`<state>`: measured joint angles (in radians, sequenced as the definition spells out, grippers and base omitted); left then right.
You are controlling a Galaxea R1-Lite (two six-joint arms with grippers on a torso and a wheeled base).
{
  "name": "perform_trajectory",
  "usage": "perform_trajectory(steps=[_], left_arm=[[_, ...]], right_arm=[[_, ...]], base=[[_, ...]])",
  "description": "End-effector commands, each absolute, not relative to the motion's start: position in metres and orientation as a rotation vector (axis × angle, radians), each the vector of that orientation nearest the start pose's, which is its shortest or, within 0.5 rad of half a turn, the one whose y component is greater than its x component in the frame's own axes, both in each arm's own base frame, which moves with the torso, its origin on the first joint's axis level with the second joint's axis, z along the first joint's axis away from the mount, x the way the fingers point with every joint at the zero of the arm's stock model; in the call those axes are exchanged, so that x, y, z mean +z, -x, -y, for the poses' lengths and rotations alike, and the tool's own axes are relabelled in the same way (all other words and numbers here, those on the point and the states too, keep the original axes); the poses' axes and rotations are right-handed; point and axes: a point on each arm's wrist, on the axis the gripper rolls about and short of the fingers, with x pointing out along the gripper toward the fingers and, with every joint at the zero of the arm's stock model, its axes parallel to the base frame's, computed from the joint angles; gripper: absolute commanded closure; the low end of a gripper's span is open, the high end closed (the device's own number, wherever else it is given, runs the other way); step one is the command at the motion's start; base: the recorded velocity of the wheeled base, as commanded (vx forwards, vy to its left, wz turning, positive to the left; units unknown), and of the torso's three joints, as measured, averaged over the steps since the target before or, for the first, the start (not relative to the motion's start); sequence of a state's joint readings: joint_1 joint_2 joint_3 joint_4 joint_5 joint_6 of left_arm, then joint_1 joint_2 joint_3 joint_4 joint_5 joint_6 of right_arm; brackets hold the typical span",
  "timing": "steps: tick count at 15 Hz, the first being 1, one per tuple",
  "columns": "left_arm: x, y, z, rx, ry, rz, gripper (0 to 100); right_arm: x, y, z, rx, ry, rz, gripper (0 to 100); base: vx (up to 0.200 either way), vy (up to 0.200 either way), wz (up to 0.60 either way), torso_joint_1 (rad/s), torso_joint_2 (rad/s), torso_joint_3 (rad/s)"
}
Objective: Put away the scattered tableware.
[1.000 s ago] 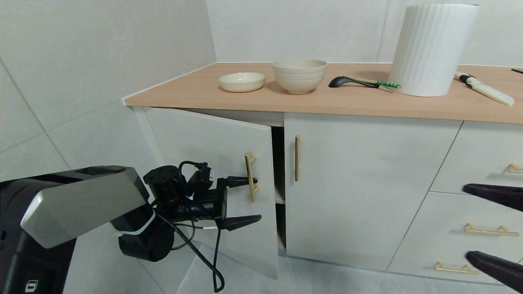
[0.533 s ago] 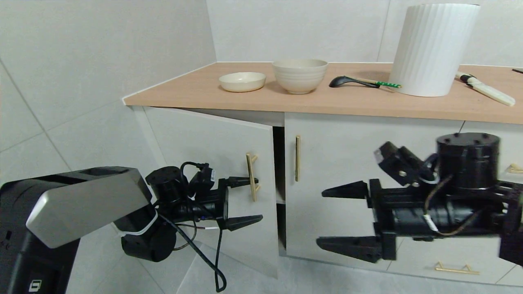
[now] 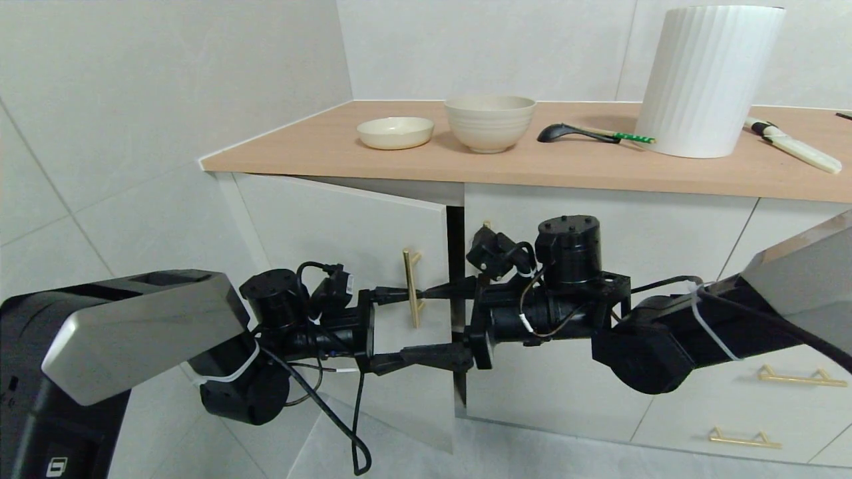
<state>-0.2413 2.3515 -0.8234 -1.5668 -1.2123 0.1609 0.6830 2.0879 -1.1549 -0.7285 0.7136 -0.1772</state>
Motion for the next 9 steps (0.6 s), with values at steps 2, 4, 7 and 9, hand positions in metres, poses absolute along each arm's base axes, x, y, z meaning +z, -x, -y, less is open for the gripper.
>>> perform_trajectory(steps=[2, 4, 7, 9], left_arm=[[0.048, -0.365, 0.111, -1.449, -0.157, 0.165, 0], [0.048, -0.366, 0.112, -1.449, -0.157, 0.166, 0], [0.048, -0.366, 0.112, -1.450, -0.159, 0.167, 0], [0.049, -0.365, 0.112, -1.450, -0.160, 0.170, 0]], right_arm=[[0.140, -0.311, -0.274, 1.411, 0.144, -0.104, 0], [0.156, -0.301, -0.265, 1.407, 0.140, -0.080, 0], [0.158, -0.297, -0.240, 1.360, 0.137, -0.107, 0], [0.161, -0.303, -0.231, 1.329, 0.136, -0.101, 0]], base=[[0.000, 0.000, 0.00, 0.000, 0.00, 0.000], [0.000, 0.000, 0.00, 0.000, 0.00, 0.000], [0.000, 0.000, 0.00, 0.000, 0.00, 0.000], [0.000, 0.000, 0.00, 0.000, 0.00, 0.000]])
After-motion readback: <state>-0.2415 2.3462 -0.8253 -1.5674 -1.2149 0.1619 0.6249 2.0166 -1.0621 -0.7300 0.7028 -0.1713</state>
